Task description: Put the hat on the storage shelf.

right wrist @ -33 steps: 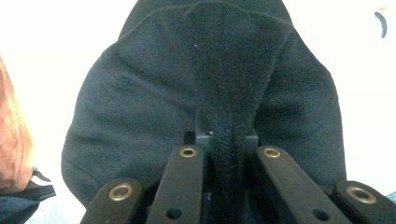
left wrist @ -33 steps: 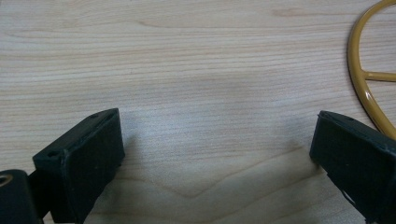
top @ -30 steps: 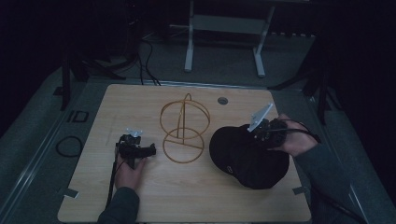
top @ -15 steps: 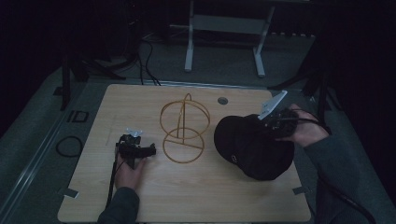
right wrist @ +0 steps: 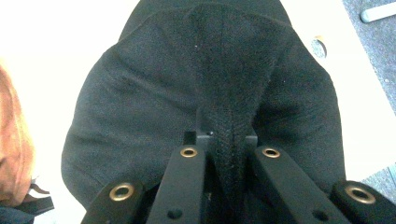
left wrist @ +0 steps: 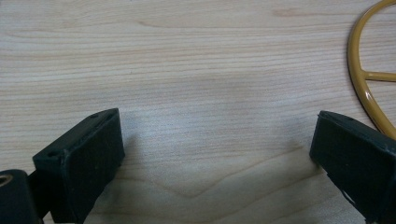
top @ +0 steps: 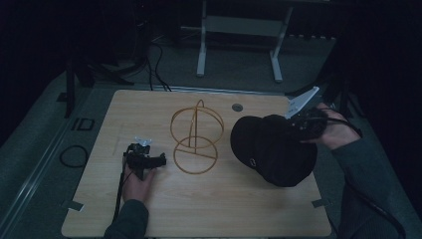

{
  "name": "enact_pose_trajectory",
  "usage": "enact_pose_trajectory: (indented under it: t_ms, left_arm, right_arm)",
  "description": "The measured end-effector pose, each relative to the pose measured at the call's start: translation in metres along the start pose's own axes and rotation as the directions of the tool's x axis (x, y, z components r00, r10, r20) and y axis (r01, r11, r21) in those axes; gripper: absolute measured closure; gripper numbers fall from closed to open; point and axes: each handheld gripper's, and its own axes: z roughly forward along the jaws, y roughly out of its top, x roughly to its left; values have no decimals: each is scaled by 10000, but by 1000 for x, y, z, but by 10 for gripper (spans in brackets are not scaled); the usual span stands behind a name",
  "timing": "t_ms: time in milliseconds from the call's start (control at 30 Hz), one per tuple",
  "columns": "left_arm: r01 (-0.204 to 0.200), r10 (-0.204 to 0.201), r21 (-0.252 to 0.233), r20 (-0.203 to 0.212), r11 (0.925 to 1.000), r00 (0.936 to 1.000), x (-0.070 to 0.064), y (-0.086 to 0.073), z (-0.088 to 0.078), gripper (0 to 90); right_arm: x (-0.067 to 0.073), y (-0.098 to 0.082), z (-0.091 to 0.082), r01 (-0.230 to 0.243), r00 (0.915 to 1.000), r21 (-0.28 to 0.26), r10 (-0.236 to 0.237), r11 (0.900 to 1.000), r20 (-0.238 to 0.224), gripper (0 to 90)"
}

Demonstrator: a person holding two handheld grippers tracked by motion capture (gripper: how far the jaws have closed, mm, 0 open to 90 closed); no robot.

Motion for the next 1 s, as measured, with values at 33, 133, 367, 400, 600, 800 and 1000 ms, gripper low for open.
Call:
enact_pose_trajectory:
  t_ms: [33, 133, 367, 400, 600, 800, 1000]
  left_arm:
    - [5, -5, -19, -5, 10000, 10000, 0, 0, 0, 25]
    - [4, -4, -17, 5, 10000, 10000, 0, 0, 0, 25]
    - [-17, 17, 3, 18, 10000, 10000, 0, 0, 0, 25]
    - [-20, 20, 5, 22, 10000, 10000, 0, 0, 0, 25]
    - [-8, 8, -5, 24, 10000, 10000, 0, 0, 0, 25]
    - [-12, 12, 0, 25, 10000, 10000, 0, 0, 0, 25]
    - [-6, 6, -6, 26, 10000, 10000, 0, 0, 0, 25]
  right_arm:
    - [-1, 0, -1, -41, 10000, -4, 41, 10000, 22, 863]
    - [-4, 0, -5, -18, 10000, -26, 18, 10000, -18, 863]
    - [-7, 2, -14, -95, 9999, -231, 97, 9997, 50, 862]
    - [-8, 2, -15, -51, 9999, -275, 54, 9996, 85, 861]
    - [-11, 4, -20, -50, 9999, -326, 54, 9995, 128, 861]
    - [-10, 10, -26, 74, 9999, -421, -68, 9991, 158, 861]
    - [-10, 18, -30, 182, 9997, -439, -174, 9989, 174, 861]
